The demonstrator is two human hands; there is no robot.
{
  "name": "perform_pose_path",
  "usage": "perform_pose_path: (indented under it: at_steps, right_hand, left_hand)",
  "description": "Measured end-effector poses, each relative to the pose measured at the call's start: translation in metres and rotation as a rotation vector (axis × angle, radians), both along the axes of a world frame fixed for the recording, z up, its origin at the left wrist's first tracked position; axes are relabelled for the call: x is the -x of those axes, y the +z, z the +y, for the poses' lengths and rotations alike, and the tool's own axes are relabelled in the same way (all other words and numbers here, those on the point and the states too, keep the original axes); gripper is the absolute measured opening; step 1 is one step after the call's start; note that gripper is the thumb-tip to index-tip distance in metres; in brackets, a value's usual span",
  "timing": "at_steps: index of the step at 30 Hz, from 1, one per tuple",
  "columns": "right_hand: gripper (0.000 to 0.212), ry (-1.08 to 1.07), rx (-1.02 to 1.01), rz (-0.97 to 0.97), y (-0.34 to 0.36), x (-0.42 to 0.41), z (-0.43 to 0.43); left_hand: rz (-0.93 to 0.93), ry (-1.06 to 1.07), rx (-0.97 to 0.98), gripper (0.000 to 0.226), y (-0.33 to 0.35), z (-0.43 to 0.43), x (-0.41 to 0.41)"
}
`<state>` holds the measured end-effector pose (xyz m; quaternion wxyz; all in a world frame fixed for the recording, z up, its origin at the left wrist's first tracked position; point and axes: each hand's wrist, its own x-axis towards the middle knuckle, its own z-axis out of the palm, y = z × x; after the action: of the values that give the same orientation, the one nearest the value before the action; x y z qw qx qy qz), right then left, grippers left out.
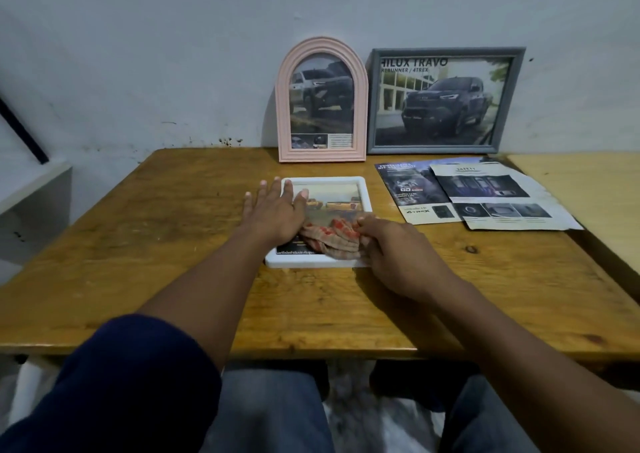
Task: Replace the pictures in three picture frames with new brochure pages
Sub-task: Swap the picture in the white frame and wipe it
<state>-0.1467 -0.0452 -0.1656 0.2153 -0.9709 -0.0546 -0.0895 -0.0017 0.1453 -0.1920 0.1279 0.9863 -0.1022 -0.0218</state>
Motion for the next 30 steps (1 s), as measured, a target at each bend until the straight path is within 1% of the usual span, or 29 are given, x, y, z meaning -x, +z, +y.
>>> perform_pose_path:
  at_steps: [3,6,7,8,10,11,13,15,16,17,18,19,21,22,24,26,28,30]
  right_hand:
    - [0.016,0.064,-0.002,-0.018,0.003,0.018,-0.002]
    - [0.022,0.054,-0.187,0.107,0.028,0.026,-0.01]
    - [0.024,0.025,-0.223,0.125,0.036,0.026,-0.015]
    - [0.024,-0.012,-0.206,0.104,0.044,0.025,-0.023]
    - [0.022,-0.097,-0.114,0.076,0.056,0.02,-0.038]
    - [0.021,-0.141,-0.044,0.104,0.059,0.016,-0.045]
    - [0.019,-0.212,0.175,0.224,0.06,0.009,-0.059]
    - [0.035,-0.231,0.349,0.339,0.056,0.004,-0.064]
    - [0.041,-0.237,0.372,0.338,0.055,0.001,-0.063]
    - [0.044,-0.243,0.361,0.295,0.055,-0.003,-0.06]
    - [0.046,-0.235,0.304,0.231,0.055,-0.008,-0.055]
    - [0.047,-0.224,0.205,0.186,0.056,-0.015,-0.049]
    - [0.047,-0.203,0.012,0.206,0.056,-0.028,-0.029]
    - [0.046,-0.2,-0.036,0.248,0.055,-0.035,-0.019]
    - [0.039,-0.212,-0.066,0.312,0.048,-0.045,-0.002]
    - [0.034,-0.243,-0.075,0.335,0.044,-0.051,0.01]
    - [0.036,-0.269,-0.08,0.336,0.042,-0.056,0.016]
    - [0.033,-0.301,-0.134,0.34,0.04,-0.06,0.017]
  left_hand:
    - [0.0,-0.014,-0.007,0.071,0.001,-0.001,0.0]
    - [-0.011,-0.024,-0.003,0.071,-0.001,0.001,0.001]
    - [-0.008,-0.024,0.001,0.071,-0.001,0.001,0.001]
    - [0.0,-0.025,0.006,0.072,-0.002,0.001,0.0]
    - [0.016,-0.015,0.025,0.073,-0.003,0.001,0.001]
    - [0.018,-0.002,0.041,0.075,-0.003,0.002,0.002]
    - [0.005,0.033,0.084,0.078,-0.002,0.003,0.003]
    - [-0.043,0.061,0.13,0.079,0.0,0.005,0.004]
    - [-0.067,0.074,0.161,0.078,0.001,0.005,0.003]
    - [-0.087,0.091,0.189,0.077,0.003,0.006,0.004]
    - [-0.102,0.109,0.197,0.074,0.005,0.008,0.004]
    - [-0.111,0.12,0.169,0.069,0.008,0.01,0.005]
    - [-0.093,0.142,0.075,0.057,0.013,0.017,0.004]
    - [-0.08,0.153,0.044,0.051,0.014,0.021,0.005]
    - [-0.075,0.17,0.033,0.047,0.015,0.027,0.008]
    - [-0.091,0.182,0.046,0.044,0.014,0.03,0.012]
    - [-0.115,0.209,0.076,0.038,0.01,0.03,0.016]
    - [-0.129,0.251,0.112,0.031,0.009,0.03,0.019]
